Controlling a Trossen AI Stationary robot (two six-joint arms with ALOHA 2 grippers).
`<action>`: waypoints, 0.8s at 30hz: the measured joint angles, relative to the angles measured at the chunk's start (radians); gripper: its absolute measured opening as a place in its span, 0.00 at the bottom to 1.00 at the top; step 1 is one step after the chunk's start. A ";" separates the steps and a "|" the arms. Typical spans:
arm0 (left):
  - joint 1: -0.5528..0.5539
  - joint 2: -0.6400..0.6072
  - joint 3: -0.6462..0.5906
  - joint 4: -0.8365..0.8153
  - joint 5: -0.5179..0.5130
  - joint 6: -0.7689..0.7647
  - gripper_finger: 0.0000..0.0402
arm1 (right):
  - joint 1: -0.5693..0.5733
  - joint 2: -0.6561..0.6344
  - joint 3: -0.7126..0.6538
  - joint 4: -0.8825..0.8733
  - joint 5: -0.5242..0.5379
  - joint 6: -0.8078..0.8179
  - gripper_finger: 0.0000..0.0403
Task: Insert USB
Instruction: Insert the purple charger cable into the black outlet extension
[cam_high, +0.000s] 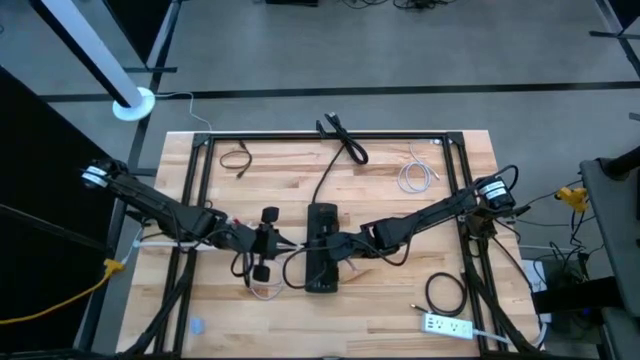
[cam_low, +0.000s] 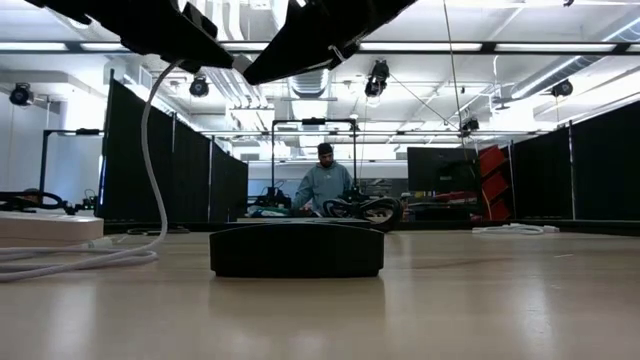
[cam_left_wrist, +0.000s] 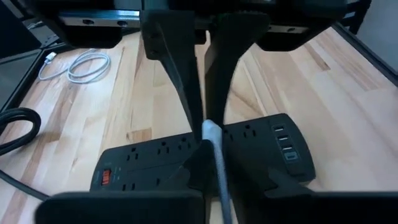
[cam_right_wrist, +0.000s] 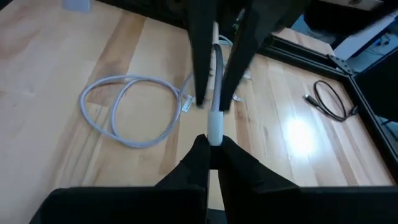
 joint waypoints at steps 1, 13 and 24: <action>-0.006 -0.017 0.000 -0.001 0.003 0.000 0.11 | 0.001 0.000 -0.004 -0.001 0.001 0.005 0.01; -0.110 -0.267 -0.034 -0.015 -0.084 0.006 0.20 | 0.032 -0.001 -0.098 0.291 0.027 -0.011 0.01; -0.111 -0.375 -0.318 0.370 -0.118 0.120 0.16 | 0.075 -0.012 -0.139 0.584 0.020 -0.142 0.01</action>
